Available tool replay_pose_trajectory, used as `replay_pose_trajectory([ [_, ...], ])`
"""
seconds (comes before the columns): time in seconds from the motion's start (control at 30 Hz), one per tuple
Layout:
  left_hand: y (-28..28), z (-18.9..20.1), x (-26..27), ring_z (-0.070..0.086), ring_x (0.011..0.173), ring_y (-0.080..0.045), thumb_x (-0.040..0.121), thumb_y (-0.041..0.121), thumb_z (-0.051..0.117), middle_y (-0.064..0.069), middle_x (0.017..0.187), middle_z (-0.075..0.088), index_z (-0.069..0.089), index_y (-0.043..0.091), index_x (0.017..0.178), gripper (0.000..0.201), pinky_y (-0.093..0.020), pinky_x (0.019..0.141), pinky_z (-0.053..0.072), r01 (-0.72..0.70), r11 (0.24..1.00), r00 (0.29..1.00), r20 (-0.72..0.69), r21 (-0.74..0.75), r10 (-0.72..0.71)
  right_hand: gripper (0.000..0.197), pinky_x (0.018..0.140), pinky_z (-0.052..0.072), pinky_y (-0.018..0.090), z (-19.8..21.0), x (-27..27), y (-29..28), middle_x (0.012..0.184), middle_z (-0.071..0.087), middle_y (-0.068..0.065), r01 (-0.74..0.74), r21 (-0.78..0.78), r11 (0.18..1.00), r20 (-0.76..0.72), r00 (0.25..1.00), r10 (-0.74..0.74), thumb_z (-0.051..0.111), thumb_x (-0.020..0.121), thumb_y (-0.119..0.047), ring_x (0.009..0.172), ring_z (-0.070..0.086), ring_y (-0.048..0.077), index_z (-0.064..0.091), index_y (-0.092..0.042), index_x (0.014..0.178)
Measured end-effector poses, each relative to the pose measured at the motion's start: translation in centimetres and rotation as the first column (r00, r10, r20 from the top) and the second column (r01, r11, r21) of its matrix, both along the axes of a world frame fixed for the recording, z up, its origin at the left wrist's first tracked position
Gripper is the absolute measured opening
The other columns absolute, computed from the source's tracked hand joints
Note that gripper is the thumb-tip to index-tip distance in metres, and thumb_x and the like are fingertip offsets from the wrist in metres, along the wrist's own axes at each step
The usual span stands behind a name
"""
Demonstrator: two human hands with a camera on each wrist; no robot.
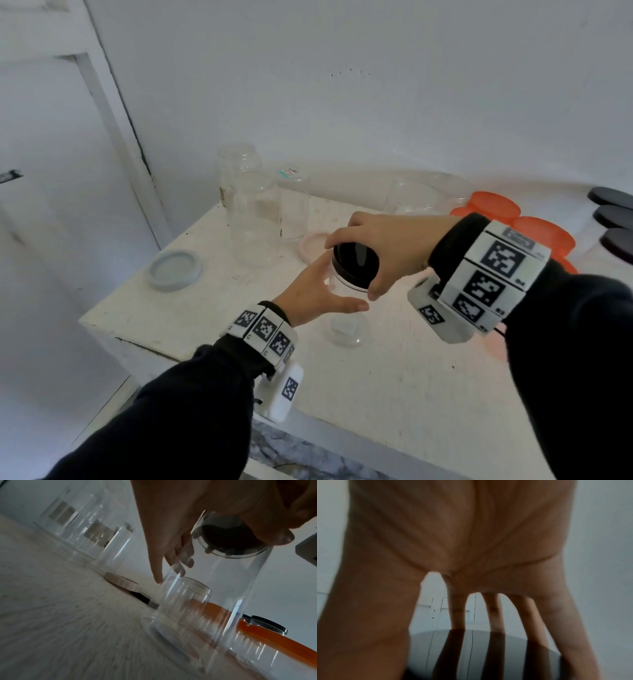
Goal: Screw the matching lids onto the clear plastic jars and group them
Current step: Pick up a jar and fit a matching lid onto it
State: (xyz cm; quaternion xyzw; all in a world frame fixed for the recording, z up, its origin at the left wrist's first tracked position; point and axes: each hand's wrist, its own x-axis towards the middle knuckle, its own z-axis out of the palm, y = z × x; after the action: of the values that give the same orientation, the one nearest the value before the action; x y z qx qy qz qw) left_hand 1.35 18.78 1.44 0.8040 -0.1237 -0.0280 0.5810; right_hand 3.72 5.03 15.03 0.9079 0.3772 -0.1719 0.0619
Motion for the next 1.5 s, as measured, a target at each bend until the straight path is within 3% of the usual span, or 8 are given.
replay_pose_trajectory([
  [0.27, 0.3, 0.2, 0.5, 0.047, 0.108, 0.015, 0.066, 0.023, 0.083, 0.021, 0.115, 0.053, 0.039, 0.037, 0.121, 0.072, -0.004, 0.087, 0.039, 0.029, 0.999, 1.0, 0.003, 0.027, -0.029, 0.074, 0.089, 0.047, 0.036, 0.4, 0.8, 0.1, 0.12, 0.033, -0.009, -0.101, -0.014, 0.995, -0.067, 0.993, 0.099, 0.076, 0.069, -0.021, 0.109, 0.042, 0.017, 0.038, -0.041, 0.129],
  [0.6, 0.6, 0.5, 0.8, 0.047, 0.104, 0.019, 0.067, 0.016, 0.082, 0.022, 0.113, 0.052, 0.038, 0.046, 0.113, 0.07, -0.003, 0.087, 0.038, 0.087, 0.996, 0.996, -0.003, 0.01, -0.087, 0.073, 0.09, 0.047, 0.037, 0.2, 1.4, -0.1, 0.114, 0.034, -0.014, -0.104, 0.047, 0.993, -0.134, 0.985, 0.109, 0.078, 0.065, -0.02, 0.107, 0.041, 0.014, 0.043, -0.045, 0.124],
  [0.87, 0.4, 0.2, 0.6, 0.05, 0.104, 0.015, 0.066, 0.015, 0.082, 0.019, 0.111, 0.057, 0.044, 0.041, 0.112, 0.064, -0.004, 0.085, 0.039, 0.054, 0.998, 0.998, 0.011, -0.02, -0.054, 0.069, 0.086, 0.048, 0.032, 0.0, 0.8, -0.4, 0.11, 0.044, -0.008, -0.067, 0.082, 0.994, -0.022, 0.997, 0.069, 0.077, 0.066, -0.044, 0.099, 0.048, 0.013, 0.044, -0.043, 0.127],
  [1.13, 0.1, 0.3, 0.1, 0.054, 0.108, 0.006, 0.062, 0.023, 0.081, 0.017, 0.114, 0.059, 0.045, 0.04, 0.116, 0.068, -0.011, 0.087, 0.043, 0.042, 0.997, 0.999, 0.011, -0.061, -0.041, 0.067, 0.054, 0.036, 0.021, -1.3, -0.5, 0.4, 0.07, 0.049, -0.01, 0.097, 0.159, 0.982, 0.25, 0.959, -0.135, 0.054, 0.067, -0.077, 0.064, 0.048, 0.007, 0.061, -0.019, 0.099],
  [1.23, 0.1, 0.3, 0.2, 0.052, 0.11, 0.005, 0.06, 0.03, 0.082, 0.018, 0.117, 0.058, 0.043, 0.043, 0.118, 0.071, -0.015, 0.091, 0.043, 0.034, 0.999, 0.999, 0.005, -0.028, -0.034, 0.074, 0.062, 0.039, 0.024, -0.9, -0.4, 0.1, 0.088, 0.052, -0.007, 0.102, 0.031, 0.994, 0.216, 0.971, -0.107, 0.051, 0.068, -0.079, 0.079, 0.052, 0.012, 0.051, -0.025, 0.119],
  [1.33, 0.2, 0.3, 0.4, 0.049, 0.109, 0.011, 0.062, 0.026, 0.084, 0.02, 0.115, 0.055, 0.041, 0.046, 0.116, 0.072, -0.013, 0.09, 0.041, 0.036, 0.999, 0.999, 0.02, 0.026, -0.037, 0.081, 0.093, 0.044, 0.033, 0.4, 0.0, -0.4, 0.13, 0.034, -0.009, -0.022, -0.015, 1.0, -0.117, 0.993, 0.021, 0.073, 0.072, -0.048, 0.113, 0.044, 0.015, 0.027, -0.042, 0.138],
  [1.4, 0.3, 0.3, 0.5, 0.048, 0.105, 0.015, 0.066, 0.017, 0.083, 0.019, 0.114, 0.053, 0.04, 0.044, 0.114, 0.07, -0.008, 0.086, 0.04, 0.049, 0.999, 0.999, 0.021, 0.022, -0.05, 0.075, 0.095, 0.045, 0.034, 0.8, 0.2, -0.5, 0.129, 0.031, -0.01, -0.089, 0.008, 0.996, -0.172, 0.981, 0.089, 0.078, 0.071, -0.03, 0.114, 0.042, 0.015, 0.036, -0.044, 0.132],
  [1.5, 0.3, 0.1, 0.5, 0.048, 0.109, 0.013, 0.065, 0.018, 0.084, 0.019, 0.116, 0.053, 0.039, 0.042, 0.115, 0.071, -0.009, 0.086, 0.04, 0.05, 0.999, 0.999, 0.013, 0.003, -0.05, 0.063, 0.083, 0.047, 0.031, 0.5, 0.4, -0.1, 0.113, 0.041, -0.007, -0.044, 0.051, 0.998, -0.06, 0.997, 0.048, 0.076, 0.068, -0.04, 0.102, 0.047, 0.015, 0.044, -0.043, 0.123],
])
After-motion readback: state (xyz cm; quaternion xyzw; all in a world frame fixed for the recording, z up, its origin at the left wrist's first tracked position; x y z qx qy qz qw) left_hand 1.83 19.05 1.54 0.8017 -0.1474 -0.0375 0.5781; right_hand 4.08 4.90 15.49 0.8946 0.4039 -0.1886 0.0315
